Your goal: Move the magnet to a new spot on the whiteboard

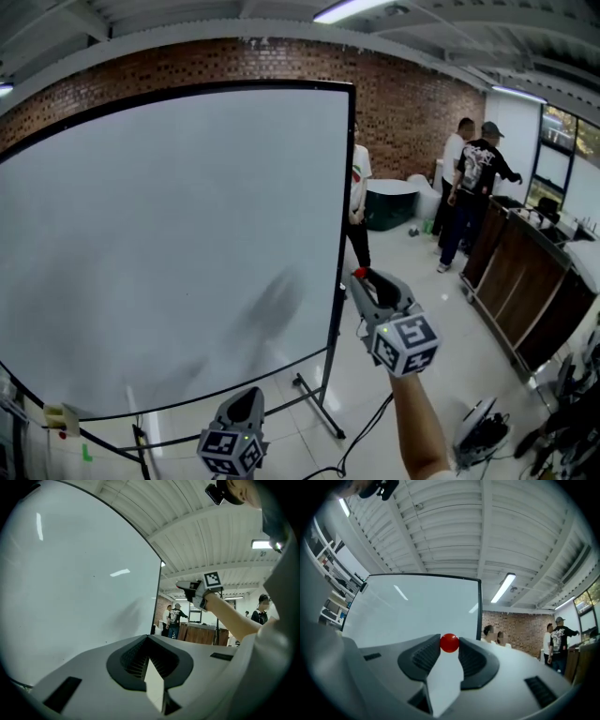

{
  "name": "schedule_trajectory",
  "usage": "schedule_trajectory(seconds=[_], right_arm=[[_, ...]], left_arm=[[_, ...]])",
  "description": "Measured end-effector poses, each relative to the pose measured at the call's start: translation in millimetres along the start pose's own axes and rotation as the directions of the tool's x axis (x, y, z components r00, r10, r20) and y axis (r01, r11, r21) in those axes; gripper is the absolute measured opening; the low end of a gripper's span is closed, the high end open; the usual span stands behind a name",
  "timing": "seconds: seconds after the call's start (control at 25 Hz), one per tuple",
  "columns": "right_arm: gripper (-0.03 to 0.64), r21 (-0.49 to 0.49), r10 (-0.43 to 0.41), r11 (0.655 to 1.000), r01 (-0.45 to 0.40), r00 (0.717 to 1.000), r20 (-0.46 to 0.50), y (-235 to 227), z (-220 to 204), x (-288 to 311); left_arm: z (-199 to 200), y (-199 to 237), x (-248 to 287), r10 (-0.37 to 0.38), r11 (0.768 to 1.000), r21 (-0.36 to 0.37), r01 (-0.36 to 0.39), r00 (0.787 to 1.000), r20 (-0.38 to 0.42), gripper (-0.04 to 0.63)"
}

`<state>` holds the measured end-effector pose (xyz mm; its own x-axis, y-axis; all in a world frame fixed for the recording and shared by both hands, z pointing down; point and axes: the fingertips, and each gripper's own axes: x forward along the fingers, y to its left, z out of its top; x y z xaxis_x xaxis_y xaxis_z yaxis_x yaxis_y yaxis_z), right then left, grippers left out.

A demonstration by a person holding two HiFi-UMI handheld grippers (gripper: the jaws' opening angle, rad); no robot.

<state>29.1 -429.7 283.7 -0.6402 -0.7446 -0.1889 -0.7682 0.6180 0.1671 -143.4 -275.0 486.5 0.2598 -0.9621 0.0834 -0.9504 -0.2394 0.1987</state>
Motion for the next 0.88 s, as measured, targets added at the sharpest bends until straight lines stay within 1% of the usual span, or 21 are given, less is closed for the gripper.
schedule_trajectory(seconds=[0.12,0.24,0.36,0.48,0.6,0.72,0.8,0.88], right_arm=[[0.137,0.056,-0.016,0.998,0.017,1.0,-0.024,15.0,-28.7,-47.6],[0.138,0.103,-0.048,0.993,0.056,0.995,-0.082,33.8,-65.7,-90.9],[0.137,0.171,-0.062,0.982,0.086,0.988,-0.14,47.3,-100.0,-129.8],[0.138,0.219,-0.075,0.969,0.117,0.979,-0.192,60.8,-124.4,-159.0],[0.138,0.259,-0.097,0.953,0.156,0.969,-0.228,71.2,-140.8,-177.1],[0.138,0.316,-0.099,0.933,0.175,0.965,-0.241,80.2,-149.4,-183.4],[0.138,0.325,-0.09,0.931,0.169,0.966,-0.243,84.8,-152.2,-182.1],[0.138,0.313,-0.084,0.936,0.16,0.967,-0.242,88.3,-151.4,-179.8]], left_arm=[[0.9,-0.7,5.9,-0.021,1.0,0.006,0.021,1.0,-0.004,-0.011],[-0.9,1.0,6.2,-0.042,0.999,0.014,0.042,0.999,-0.014,-0.011],[-4.6,-4.4,7.8,-0.066,0.998,0.016,0.066,0.998,-0.025,-0.011],[-9.0,-10.5,8.7,-0.083,0.996,0.026,0.084,0.996,-0.042,-0.011],[-13.1,-14.0,8.6,-0.097,0.995,0.028,0.098,0.994,-0.05,-0.011],[-16.1,-18.2,8.9,-0.109,0.994,0.021,0.11,0.993,-0.052,-0.011],[-16.0,-21.4,8.2,-0.114,0.993,0.021,0.115,0.992,-0.053,-0.011],[-17.7,-22.2,6.2,-0.116,0.993,0.023,0.117,0.992,-0.054,-0.011]])
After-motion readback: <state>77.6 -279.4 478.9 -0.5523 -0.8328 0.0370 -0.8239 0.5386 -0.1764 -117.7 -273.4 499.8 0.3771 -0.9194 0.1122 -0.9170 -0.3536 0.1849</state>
